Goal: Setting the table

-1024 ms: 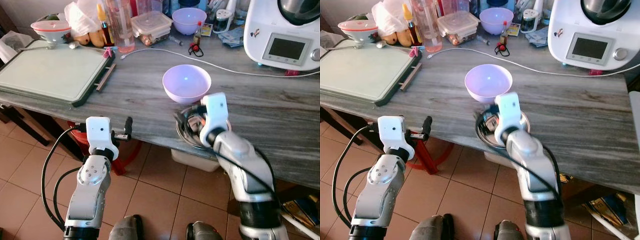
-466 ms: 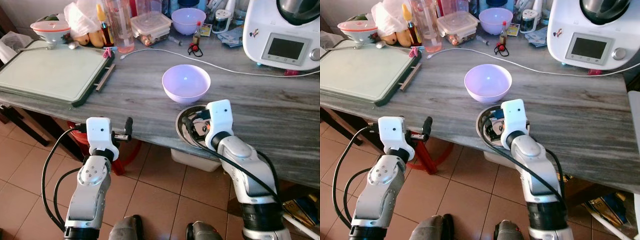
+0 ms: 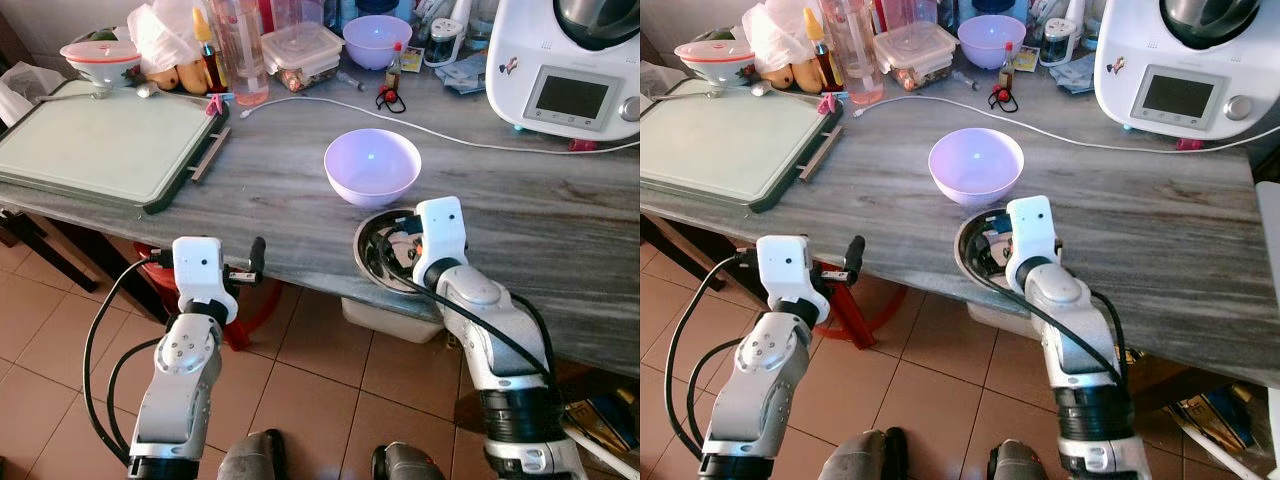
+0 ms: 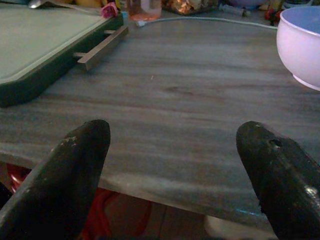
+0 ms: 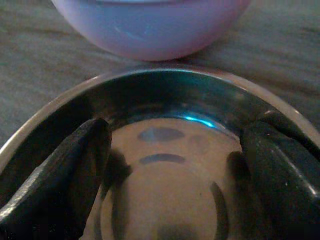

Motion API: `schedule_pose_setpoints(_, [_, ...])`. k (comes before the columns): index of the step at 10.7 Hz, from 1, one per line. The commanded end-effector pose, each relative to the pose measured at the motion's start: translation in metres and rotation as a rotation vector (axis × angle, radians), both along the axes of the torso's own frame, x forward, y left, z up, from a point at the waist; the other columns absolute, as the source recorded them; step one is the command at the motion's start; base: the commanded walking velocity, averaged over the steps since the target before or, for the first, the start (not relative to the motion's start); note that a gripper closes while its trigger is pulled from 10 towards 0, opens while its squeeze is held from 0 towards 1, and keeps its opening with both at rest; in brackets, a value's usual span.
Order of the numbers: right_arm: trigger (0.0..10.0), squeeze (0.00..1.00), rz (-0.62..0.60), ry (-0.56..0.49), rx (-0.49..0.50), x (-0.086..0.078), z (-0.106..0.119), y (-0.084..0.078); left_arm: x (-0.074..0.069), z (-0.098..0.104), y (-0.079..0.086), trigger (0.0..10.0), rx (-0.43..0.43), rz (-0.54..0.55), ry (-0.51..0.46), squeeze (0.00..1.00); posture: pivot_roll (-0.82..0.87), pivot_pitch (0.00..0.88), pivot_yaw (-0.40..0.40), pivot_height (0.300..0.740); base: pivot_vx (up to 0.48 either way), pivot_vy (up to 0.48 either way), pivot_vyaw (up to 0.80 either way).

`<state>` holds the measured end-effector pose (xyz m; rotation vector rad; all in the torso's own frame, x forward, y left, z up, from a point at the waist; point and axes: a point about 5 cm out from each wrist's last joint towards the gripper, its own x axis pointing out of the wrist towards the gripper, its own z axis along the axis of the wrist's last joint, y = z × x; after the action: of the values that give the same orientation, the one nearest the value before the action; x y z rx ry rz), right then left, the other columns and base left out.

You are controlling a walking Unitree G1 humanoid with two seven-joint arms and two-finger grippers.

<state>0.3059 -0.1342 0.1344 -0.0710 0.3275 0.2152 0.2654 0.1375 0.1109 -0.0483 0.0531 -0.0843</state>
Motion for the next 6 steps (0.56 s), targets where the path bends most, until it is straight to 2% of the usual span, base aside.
schedule_pose_setpoints(1, [10.0, 0.85, -0.007, -0.016, 0.013, 0.002, 0.003, 0.0, -0.003, 0.0, 0.002, 10.0, 0.004, 0.008, 0.0, 0.0, -0.01, 0.154, 0.06, 0.74, 0.0, 0.0, 0.0])
schedule_pose_setpoints(3, [10.0, 0.83, -0.001, -0.033, 0.031, 0.001, 0.007, 0.001, -0.003, 0.0, 0.002, 10.0, 0.004, 0.007, 0.001, 0.0, -0.02, 0.156, 0.062, 0.74, 0.0, 0.0, 0.0])
schedule_pose_setpoints(5, [10.0, 0.82, 0.031, -0.083, 0.089, -0.008, 0.017, 0.007, -0.005, 0.0, 0.002, 10.0, 0.0, 0.006, 0.002, 0.0, -0.02, 0.156, 0.063, 0.74, 0.0, 0.0, 0.0])
schedule_pose_setpoints(6, [10.0, 0.76, 0.032, -0.104, 0.118, -0.014, 0.021, 0.006, -0.005, 0.0, 0.003, 10.0, 0.003, 0.012, 0.006, 0.0, -0.02, 0.158, 0.062, 0.74, 0.0, 0.0, 0.0])
